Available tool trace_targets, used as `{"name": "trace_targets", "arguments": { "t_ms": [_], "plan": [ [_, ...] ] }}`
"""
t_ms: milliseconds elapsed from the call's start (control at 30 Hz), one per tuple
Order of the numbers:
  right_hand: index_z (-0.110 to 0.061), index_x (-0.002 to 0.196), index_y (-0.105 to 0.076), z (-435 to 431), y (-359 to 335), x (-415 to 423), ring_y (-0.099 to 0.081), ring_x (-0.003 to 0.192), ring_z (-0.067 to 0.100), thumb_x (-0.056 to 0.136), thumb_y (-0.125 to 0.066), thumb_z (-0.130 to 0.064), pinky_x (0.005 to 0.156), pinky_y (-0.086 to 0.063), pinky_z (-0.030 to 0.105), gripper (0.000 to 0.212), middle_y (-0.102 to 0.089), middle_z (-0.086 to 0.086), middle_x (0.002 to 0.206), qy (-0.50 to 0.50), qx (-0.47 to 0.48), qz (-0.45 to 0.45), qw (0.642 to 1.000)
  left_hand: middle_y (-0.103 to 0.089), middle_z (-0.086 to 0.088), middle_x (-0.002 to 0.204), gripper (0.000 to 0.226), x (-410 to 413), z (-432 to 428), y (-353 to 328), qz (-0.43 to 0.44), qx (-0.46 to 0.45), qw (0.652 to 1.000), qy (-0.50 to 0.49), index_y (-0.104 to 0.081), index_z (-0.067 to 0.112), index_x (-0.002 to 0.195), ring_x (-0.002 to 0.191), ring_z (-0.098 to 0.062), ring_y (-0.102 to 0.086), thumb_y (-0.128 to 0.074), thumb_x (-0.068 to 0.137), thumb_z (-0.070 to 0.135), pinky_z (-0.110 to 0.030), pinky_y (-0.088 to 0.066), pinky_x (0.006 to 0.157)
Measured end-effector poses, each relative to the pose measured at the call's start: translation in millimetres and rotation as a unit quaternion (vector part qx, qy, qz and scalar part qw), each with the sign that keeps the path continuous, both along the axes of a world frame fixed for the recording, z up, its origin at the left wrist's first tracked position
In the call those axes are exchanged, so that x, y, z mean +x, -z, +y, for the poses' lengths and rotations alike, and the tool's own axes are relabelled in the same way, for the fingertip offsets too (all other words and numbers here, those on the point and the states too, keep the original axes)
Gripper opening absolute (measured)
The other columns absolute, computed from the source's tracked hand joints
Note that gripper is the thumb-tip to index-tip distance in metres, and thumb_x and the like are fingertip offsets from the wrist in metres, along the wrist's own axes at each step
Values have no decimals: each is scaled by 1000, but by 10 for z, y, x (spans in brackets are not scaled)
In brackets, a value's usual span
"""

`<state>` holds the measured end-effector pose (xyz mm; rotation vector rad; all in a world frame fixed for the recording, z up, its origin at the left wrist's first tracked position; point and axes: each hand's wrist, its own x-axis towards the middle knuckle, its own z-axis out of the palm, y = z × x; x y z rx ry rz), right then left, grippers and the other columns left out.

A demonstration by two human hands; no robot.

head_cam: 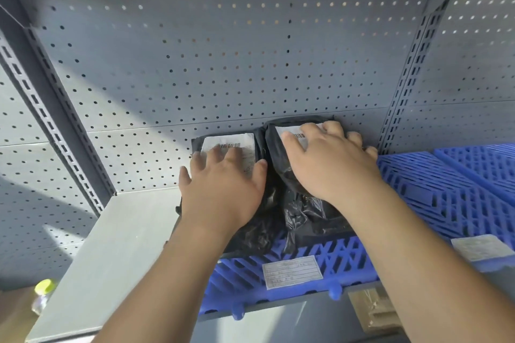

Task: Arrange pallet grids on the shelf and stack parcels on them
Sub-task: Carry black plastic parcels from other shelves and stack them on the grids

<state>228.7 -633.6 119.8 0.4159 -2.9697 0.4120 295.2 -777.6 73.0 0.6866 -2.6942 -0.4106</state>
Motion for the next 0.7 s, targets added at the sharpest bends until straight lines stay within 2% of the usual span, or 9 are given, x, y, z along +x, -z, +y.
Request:
{"name": "trace_targets", "arguments": {
  "t_ms": [267, 367, 567, 700],
  "plan": [
    [-35, 147, -35, 93, 61, 116, -30, 139, 35, 95, -17, -69, 112, -22, 61, 65, -30, 1, 157, 15, -18, 14, 1000, -39, -6, 157, 67, -2, 97, -20, 51, -28, 998, 23, -47, 32, 146, 149, -35, -24, -37, 93, 70, -55, -17, 120],
    [-37, 149, -31, 263, 54, 157, -29, 140, 35, 95, -20, -68, 113, -23, 61, 63, -31, 1, 158, 23, -42, 18, 999, -45, -6, 151, 71, -1, 227, -117, 68, -32, 996, 37, -49, 29, 145, 146, -35, -29, -31, 90, 71, -54, -20, 120],
    [-39, 154, -20, 779, -31, 254, -27, 144, 34, 96, -21, -69, 113, -24, 59, 66, -28, -1, 161, 38, -77, 29, 996, -52, -4, 144, 62, 30, 635, -386, 90, -30, 992, 86, -50, 30, 142, 138, -33, -39, -40, 92, 63, -51, -30, 115],
    [-39, 156, -17, 1291, -30, 346, -23, 147, 34, 96, -21, -70, 115, -22, 61, 68, -24, -3, 164, 60, -88, 34, 994, -48, -3, 147, 61, 35, 1130, -476, 98, -32, 987, 120, -46, 31, 144, 140, -31, -36, -42, 93, 62, -51, -29, 114]
  ]
}}
